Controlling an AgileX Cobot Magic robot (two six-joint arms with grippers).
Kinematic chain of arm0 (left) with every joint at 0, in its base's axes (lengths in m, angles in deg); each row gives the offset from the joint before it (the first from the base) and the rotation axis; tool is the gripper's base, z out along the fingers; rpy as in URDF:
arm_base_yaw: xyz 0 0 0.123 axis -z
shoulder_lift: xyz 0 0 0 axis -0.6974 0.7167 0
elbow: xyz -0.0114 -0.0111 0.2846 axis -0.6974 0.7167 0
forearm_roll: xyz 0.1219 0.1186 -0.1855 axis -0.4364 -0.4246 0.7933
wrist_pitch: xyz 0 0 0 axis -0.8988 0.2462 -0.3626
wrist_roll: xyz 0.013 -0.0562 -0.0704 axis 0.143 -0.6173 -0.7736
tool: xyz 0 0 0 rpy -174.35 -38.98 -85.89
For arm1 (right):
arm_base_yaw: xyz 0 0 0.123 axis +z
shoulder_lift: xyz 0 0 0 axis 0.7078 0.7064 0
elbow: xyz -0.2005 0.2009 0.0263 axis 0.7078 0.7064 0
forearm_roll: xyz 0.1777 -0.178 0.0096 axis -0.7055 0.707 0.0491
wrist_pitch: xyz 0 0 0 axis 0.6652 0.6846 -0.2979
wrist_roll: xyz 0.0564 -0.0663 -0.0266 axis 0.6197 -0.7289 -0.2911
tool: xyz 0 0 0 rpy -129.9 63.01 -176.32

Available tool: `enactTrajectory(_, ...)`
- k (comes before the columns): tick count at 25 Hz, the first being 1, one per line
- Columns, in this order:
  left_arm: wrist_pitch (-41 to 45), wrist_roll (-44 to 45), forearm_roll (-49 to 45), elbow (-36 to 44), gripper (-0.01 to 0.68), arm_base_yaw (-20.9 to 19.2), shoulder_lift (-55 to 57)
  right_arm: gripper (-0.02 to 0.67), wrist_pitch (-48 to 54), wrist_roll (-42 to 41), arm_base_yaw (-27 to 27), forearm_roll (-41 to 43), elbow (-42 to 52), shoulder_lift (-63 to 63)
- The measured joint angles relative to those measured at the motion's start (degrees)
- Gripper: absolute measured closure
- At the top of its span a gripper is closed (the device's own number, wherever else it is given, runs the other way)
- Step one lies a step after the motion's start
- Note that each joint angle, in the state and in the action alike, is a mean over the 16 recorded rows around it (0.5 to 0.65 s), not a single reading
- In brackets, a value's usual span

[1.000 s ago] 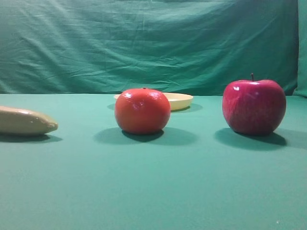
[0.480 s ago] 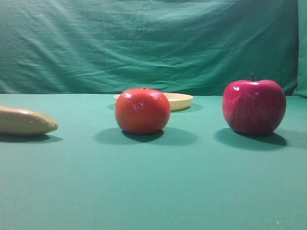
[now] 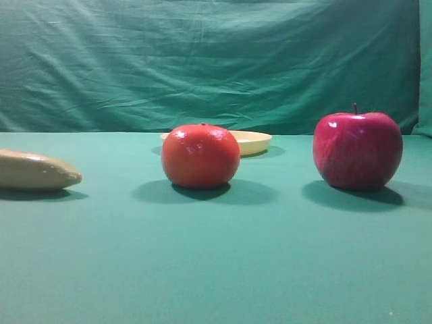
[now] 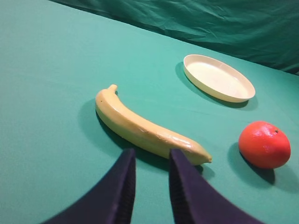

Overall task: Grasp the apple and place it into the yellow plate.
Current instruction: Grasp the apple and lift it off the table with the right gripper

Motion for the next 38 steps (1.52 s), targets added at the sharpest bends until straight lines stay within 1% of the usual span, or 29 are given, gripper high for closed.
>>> enactTrajectory(4, 0.0, 0.0, 0.0, 0.0, 0.516, 0.0, 0.0, 0.634, -0.99, 6.87, 4.32, 7.2, -2.19, 3.3)
enactTrajectory(7, 0.0, 0.0, 0.0, 0.0, 0.516, 0.0, 0.0, 0.576, -2.08, 10.92, 6.4, 10.58, -3.52, 5.14)
enactTrajectory(9, 0.0, 0.0, 0.0, 0.0, 0.516, 0.0, 0.0, 0.508, -2.76, 13.25, 7.24, 11.61, -4.32, 6.25)
enactTrajectory(19, 0.0, 0.0, 0.0, 0.0, 0.516, 0.0, 0.0, 0.105, -1.42, 21.99, 8.15, 11.03, -9.67, 13.22)
enactTrajectory(22, 0.0, 0.0, 0.0, 0.0, 0.516, 0.0, 0.0, 0.02, -0.18, 24.35, 8.15, 10.68, -11.56, 16.05)
enactTrajectory(25, 0.0, 0.0, 0.0, 0.0, 0.516, 0.0, 0.0, -0.011, 0.83, 25.71, 8.15, 10.21, -13.26, 18.96)
enactTrajectory(32, 0.0, 0.0, 0.0, 0.0, 0.516, 0.0, 0.0, -0.022, 0.11, 26.43, 8.15, 8.75, -15.6, 25.31)
enactTrajectory(38, 0.0, 0.0, 0.0, 0.0, 0.516, 0.0, 0.0, 0.018, -1.74, 26.58, 8.15, 7.77, -16.04, 29.6)
